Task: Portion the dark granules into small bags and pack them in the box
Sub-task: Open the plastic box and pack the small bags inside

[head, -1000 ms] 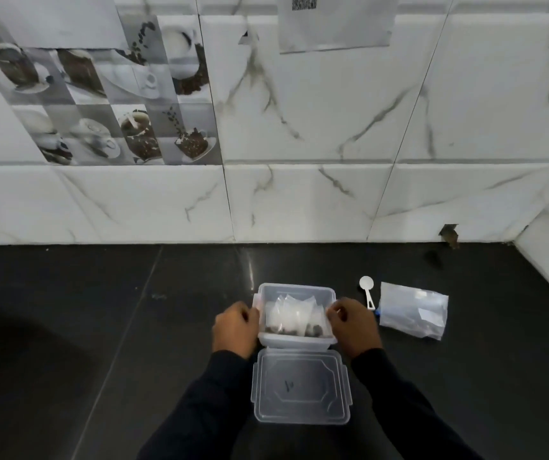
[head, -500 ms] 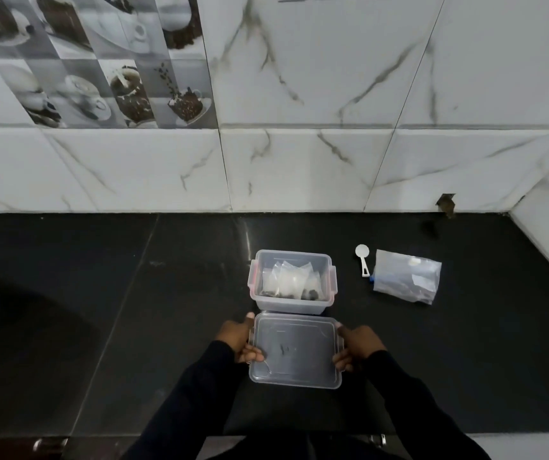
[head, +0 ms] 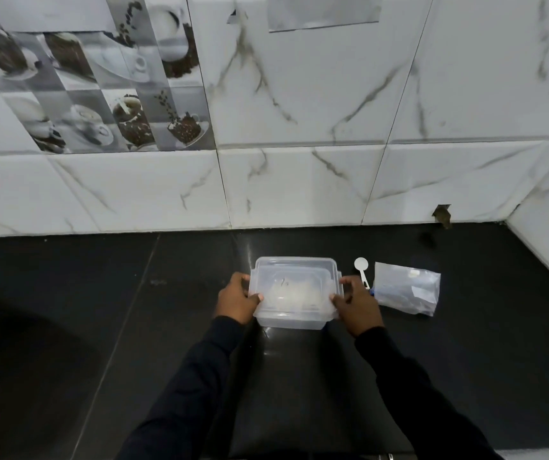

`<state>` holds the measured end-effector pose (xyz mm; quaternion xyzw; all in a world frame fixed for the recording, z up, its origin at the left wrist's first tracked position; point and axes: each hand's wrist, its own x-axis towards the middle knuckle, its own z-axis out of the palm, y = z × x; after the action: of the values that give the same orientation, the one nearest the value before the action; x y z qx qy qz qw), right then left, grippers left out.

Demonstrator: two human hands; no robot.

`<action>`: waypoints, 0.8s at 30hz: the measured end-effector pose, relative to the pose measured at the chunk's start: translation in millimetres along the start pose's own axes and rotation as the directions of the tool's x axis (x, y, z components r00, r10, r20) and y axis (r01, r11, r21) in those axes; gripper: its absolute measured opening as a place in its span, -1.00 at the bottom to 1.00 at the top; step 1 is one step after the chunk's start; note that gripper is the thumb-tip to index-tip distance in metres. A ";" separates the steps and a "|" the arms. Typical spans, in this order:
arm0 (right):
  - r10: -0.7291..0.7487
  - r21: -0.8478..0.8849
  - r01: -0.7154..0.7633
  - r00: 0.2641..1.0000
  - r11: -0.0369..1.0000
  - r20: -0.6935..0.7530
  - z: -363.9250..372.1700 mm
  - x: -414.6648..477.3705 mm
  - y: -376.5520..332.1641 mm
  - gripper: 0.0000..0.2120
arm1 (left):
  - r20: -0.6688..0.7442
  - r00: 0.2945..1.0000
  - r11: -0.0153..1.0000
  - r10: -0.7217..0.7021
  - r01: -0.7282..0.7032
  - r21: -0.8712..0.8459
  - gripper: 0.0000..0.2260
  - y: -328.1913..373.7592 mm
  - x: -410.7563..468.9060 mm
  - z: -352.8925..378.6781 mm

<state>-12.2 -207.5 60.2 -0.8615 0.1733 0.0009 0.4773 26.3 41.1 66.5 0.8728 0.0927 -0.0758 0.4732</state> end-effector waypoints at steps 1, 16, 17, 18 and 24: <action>0.041 -0.033 -0.040 0.999 0.999 0.017 6.6 3.0 8.0 -0.74 | 0.000 1.000 1.000 -0.024 0.024 0.016 -0.73 -1.7 1.5 5.8; 0.113 -0.140 -0.102 0.991 0.985 0.075 20.3 39.3 20.5 -0.71 | -0.099 0.981 0.937 -0.166 0.188 0.295 -0.77 6.3 27.8 21.2; 0.121 -0.131 -0.110 0.990 0.985 0.079 19.5 41.4 20.5 -0.72 | -0.089 0.977 0.932 -0.193 0.211 0.294 -0.76 6.6 29.2 20.1; 0.127 -0.126 -0.116 0.988 0.985 0.083 18.9 42.5 21.1 -0.72 | -0.077 0.973 0.926 -0.216 0.229 0.301 -0.75 5.0 30.5 19.1; 0.190 -0.050 -0.187 0.979 0.981 0.075 20.2 44.8 24.6 -0.74 | 0.045 0.950 0.946 -0.309 0.303 0.113 -0.87 -16.9 44.7 13.8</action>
<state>25.9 -216.1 21.5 -0.8504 0.2350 0.0841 0.4631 65.2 42.6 35.5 0.8686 0.2082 -0.1800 0.4121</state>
